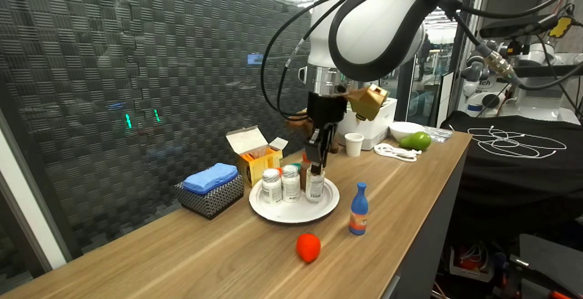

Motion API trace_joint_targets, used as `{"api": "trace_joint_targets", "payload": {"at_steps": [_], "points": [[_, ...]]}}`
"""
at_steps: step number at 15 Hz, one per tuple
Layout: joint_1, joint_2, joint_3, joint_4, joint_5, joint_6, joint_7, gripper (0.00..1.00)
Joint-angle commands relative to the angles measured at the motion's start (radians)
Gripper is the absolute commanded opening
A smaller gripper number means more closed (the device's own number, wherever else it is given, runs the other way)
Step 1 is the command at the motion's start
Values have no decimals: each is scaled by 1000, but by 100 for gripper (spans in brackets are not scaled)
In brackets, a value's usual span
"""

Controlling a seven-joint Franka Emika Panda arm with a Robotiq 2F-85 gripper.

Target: Organize all the containers on the white plate

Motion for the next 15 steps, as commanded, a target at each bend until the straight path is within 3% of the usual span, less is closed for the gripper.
{"api": "trace_joint_targets", "payload": {"at_steps": [1,11,12,13,15], "points": [[-9,-18,5,-23,36,49,-5,10],[-21,15,13,-19,123,43,-30,10],[-21,13,13,-19,124,41,-31,15],[-21,11,13,-20,123,38,-32,56],[-18,1,12,-25,116,42,-27,63]]}}
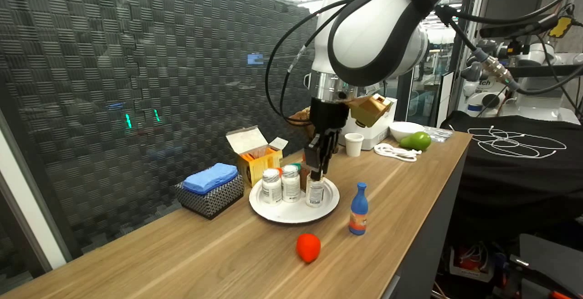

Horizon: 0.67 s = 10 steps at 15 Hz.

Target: Organize all the containers on the white plate

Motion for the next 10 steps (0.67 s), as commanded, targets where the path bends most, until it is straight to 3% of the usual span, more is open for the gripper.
{"api": "trace_joint_targets", "payload": {"at_steps": [1,5,10], "points": [[-7,-26,10,-13,14,14,-16,70],[0,-58,3,-28,-10,30,5,99],[16,-175,-7,-100,-92,0,99,100]]}}
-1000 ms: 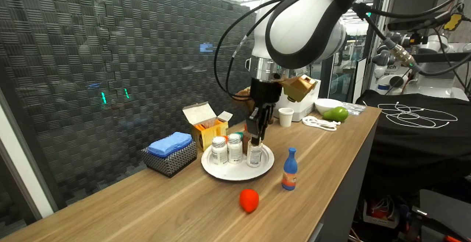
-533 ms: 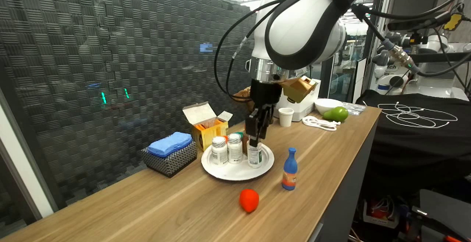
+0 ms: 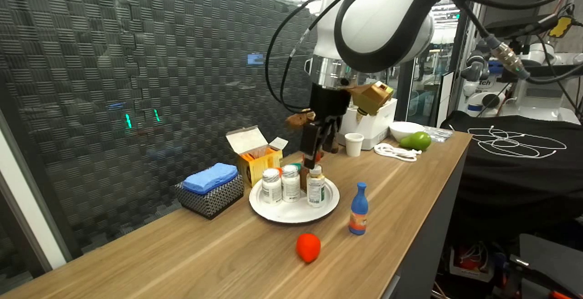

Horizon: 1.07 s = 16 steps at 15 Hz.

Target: Organize all the containers on the white plate

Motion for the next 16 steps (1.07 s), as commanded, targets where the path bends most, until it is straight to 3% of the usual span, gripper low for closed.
{"api": "trace_joint_targets", "payload": {"at_steps": [1,7,16], "points": [[14,-140,-7,-106,-52,-17,90,100],[27,-231,21,-236,-25,10,107,100],[117,-127,116,-207,-68,5,65,100]]}}
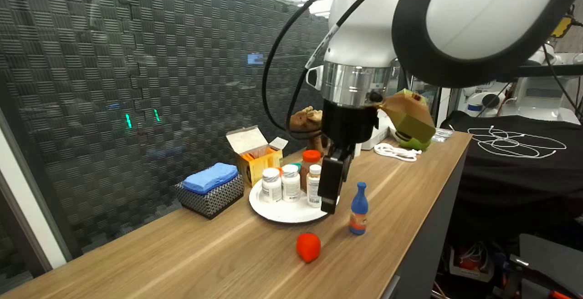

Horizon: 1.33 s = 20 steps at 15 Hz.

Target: Organize all the containers on the white plate

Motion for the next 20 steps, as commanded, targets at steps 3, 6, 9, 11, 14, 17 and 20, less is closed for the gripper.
{"api": "trace_joint_targets", "payload": {"at_steps": [3,6,9,11,14,17,20], "points": [[29,109,16,38,-27,7,-56,100],[27,160,13,53,-31,40,-113,100],[18,202,12,81,-17,80,-166,100],[10,226,19,103,6,81,-202,100],[-1,256,23,132,16,68,-239,100],[-16,283,29,157,38,57,-277,100],[-30,301,36,173,58,49,-310,100]]}}
